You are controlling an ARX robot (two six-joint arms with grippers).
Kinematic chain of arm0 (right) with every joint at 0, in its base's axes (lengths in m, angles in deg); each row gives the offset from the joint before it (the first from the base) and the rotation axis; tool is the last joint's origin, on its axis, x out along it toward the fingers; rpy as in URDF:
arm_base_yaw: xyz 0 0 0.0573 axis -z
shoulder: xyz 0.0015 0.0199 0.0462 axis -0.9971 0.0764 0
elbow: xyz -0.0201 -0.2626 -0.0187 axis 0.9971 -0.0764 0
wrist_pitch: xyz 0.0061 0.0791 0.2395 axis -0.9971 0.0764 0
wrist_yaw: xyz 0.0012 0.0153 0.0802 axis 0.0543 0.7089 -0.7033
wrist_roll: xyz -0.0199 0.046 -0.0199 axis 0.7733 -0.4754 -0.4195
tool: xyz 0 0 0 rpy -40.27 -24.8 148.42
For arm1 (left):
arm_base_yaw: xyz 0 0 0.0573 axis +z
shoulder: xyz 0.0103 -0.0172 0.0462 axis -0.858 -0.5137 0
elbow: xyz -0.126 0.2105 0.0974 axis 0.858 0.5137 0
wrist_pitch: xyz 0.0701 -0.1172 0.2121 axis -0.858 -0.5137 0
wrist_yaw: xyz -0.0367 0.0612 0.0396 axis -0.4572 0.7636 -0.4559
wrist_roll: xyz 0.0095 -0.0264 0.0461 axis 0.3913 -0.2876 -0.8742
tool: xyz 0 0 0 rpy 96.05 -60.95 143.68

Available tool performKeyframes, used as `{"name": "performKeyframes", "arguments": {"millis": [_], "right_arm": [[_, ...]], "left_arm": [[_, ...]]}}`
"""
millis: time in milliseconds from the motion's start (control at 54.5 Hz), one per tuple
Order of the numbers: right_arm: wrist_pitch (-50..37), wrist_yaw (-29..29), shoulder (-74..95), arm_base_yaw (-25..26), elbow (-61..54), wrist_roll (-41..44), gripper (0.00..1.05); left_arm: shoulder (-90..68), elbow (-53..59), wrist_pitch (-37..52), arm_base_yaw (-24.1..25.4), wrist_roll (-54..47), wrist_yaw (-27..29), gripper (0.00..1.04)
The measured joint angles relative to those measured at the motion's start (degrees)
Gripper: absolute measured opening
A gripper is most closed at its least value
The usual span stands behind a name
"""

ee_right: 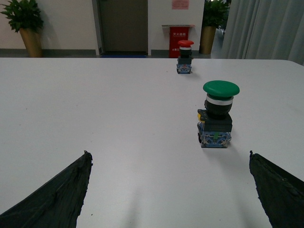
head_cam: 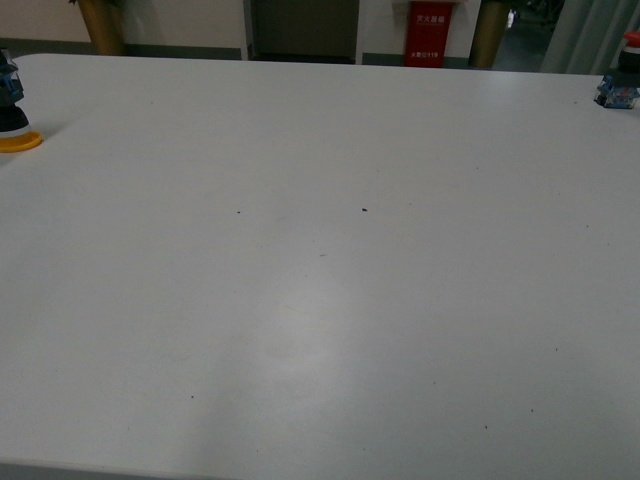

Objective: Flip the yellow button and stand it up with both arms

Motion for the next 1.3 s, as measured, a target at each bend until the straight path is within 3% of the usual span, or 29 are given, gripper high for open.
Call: {"name": "performKeyframes", "arguments": {"millis": [1304], "right_arm": [[0.00, 0.00, 0.00, 0.00, 0.00, 0.00, 0.97]], "left_arm": [[0.00, 0.00, 0.00, 0.00, 0.02, 0.02, 0.98]]}}
